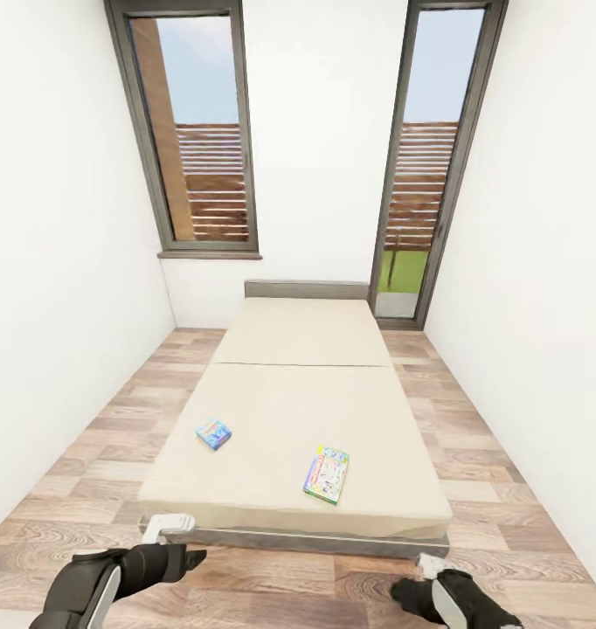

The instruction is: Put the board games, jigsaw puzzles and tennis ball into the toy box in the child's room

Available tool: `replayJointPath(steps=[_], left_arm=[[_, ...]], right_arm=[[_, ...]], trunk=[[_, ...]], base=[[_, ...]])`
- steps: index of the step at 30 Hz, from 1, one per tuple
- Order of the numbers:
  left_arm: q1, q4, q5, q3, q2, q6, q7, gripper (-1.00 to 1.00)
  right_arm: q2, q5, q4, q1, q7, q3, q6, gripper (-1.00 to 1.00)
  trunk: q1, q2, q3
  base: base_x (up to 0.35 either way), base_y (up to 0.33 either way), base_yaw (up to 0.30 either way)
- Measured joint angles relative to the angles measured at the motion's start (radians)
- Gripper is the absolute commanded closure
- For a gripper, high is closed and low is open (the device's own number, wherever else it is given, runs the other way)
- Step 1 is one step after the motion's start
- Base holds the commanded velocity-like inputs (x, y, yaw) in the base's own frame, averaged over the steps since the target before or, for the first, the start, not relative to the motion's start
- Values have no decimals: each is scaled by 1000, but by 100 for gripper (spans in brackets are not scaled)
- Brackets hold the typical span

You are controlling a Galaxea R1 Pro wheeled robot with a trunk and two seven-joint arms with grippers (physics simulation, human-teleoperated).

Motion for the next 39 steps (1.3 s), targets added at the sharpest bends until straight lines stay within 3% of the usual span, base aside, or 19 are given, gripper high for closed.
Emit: replayJointPath(steps=[4,6,15,19,22,26,29,35,39], left_arm=[[0,-4,0,3,5,5,-51,-100],[0,-5,0,6,7,5,-59,-100],[-1,-7,0,9,7,4,-67,-100],[-1,-7,-1,9,7,5,-66,-100],[-23,-4,-3,8,0,7,-60,-100],[-81,41,-9,5,-10,8,-37,-100],[-109,94,-11,-1,-24,8,24,-100],[-122,132,-9,-4,-36,3,157,-100],[-124,163,-10,-4,-39,-2,183,-100]], right_arm=[[1,-8,-239,1,0,-34,107,-100],[2,-8,-289,2,-1,-41,126,-100],[3,-10,-362,1,1,-51,172,-100],[12,-11,-461,2,2,-47,194,-100],[45,-12,-597,3,2,-44,276,-100],[110,-12,-794,5,-1,-39,391,-100],[162,-4,-922,4,-5,-37,437,-100],[194,-1,-1011,3,-9,-39,461,-100],[202,-2,-1012,4,-11,-38,453,-100]], trunk=[[0,0,0],[0,0,0],[0,0,0],[0,0,0],[0,0,0],[0,0,0],[0,0,0],[0,0,0],[0,0,0]], base=[[0,0,0],[0,0,0],[0,0,0],[0,0,0],[0,0,0],[0,0,0],[0,0,0],[0,0,0],[0,0,0]])
